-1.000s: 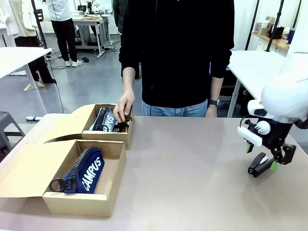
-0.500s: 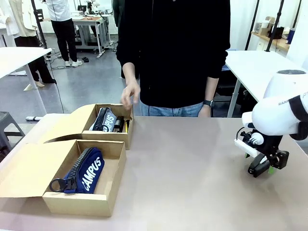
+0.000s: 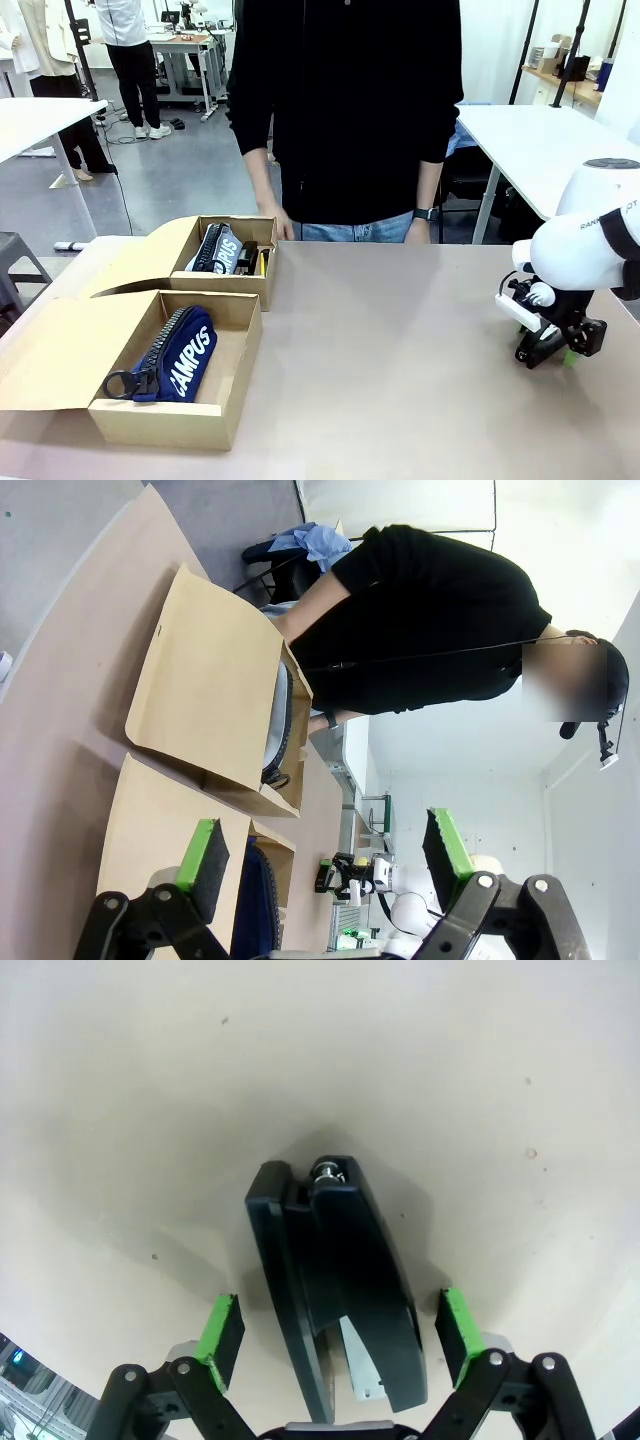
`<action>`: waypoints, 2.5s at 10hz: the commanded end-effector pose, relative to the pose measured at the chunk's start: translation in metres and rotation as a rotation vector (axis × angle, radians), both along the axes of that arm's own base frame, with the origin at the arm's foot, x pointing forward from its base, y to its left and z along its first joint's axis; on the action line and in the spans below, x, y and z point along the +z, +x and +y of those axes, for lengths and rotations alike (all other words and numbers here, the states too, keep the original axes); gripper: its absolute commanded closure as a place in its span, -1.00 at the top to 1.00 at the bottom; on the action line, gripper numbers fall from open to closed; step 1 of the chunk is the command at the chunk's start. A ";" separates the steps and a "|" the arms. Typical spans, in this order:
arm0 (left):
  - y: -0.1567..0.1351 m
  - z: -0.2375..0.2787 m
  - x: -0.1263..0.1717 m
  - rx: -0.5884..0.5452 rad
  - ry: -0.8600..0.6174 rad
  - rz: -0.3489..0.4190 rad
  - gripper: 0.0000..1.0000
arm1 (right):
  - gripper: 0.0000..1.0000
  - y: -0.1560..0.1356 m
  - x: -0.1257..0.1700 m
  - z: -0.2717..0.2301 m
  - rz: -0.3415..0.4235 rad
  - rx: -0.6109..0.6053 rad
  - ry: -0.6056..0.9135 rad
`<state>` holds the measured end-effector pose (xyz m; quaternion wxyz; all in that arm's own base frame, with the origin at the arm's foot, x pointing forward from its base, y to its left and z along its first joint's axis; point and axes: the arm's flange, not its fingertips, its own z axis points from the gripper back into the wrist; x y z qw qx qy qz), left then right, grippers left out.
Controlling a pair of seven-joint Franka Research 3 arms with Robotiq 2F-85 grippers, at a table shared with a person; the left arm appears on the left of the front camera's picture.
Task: Place items inside the box.
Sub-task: Pick up a Pencil pouch or Stapler and place it inside the Mailer Box closest to the robot.
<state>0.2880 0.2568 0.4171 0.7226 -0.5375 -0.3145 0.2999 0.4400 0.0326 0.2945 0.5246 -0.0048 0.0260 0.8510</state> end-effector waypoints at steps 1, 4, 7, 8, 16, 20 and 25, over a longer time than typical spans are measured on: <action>-0.002 0.000 0.000 -0.002 -0.006 -0.021 1.00 | 1.00 -0.001 -0.002 0.000 -0.025 -0.010 -0.027; -0.002 0.000 0.000 -0.002 -0.006 -0.021 1.00 | -0.19 -0.003 0.003 -0.005 0.004 -0.009 0.006; -0.002 0.000 0.000 -0.002 -0.006 -0.021 1.00 | -1.00 -0.005 0.009 -0.008 0.009 -0.008 0.007; -0.002 0.000 0.000 -0.002 -0.006 -0.021 1.00 | -1.00 -0.006 0.012 -0.009 0.005 -0.014 0.003; -0.002 0.000 0.000 -0.002 -0.006 -0.021 1.00 | -1.00 -0.109 0.131 0.088 0.330 -0.310 -0.050; -0.002 0.000 0.000 -0.002 -0.006 -0.021 1.00 | -1.00 -0.118 0.133 0.088 0.335 -0.297 -0.057; -0.002 0.000 0.000 -0.002 -0.006 -0.021 1.00 | -0.17 -0.107 0.165 0.210 0.590 -0.689 0.106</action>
